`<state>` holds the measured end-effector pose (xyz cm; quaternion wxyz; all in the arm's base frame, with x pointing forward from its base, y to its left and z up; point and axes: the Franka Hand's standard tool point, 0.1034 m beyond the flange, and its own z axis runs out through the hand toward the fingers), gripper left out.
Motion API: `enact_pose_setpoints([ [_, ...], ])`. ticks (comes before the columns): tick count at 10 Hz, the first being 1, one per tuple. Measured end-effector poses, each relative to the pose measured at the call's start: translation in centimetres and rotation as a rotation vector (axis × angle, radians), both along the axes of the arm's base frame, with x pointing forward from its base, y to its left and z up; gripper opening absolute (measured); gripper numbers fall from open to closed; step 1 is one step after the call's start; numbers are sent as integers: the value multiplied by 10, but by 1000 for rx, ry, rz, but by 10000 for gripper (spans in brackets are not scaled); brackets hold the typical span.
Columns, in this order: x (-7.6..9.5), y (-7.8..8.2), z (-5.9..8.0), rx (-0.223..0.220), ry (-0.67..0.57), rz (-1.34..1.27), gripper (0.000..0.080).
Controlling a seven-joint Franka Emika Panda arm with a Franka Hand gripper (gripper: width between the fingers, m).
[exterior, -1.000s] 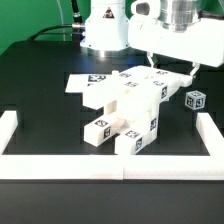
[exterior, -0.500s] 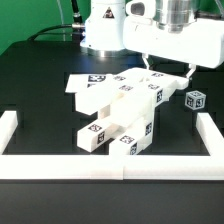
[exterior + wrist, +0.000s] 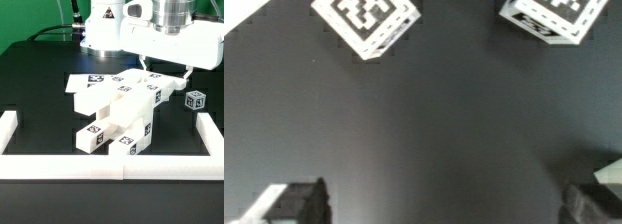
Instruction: Assemble chair
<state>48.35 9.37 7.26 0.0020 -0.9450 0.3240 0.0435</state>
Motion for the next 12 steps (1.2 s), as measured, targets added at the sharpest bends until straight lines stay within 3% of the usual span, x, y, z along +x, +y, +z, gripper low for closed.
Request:
enact_pose_setpoints([
  [4, -7, 29, 3, -3, -14, -108, 649],
  [9, -8, 28, 1, -5, -12, -110, 649],
  [12, -15, 38, -13, -28, 6, -265, 649],
])
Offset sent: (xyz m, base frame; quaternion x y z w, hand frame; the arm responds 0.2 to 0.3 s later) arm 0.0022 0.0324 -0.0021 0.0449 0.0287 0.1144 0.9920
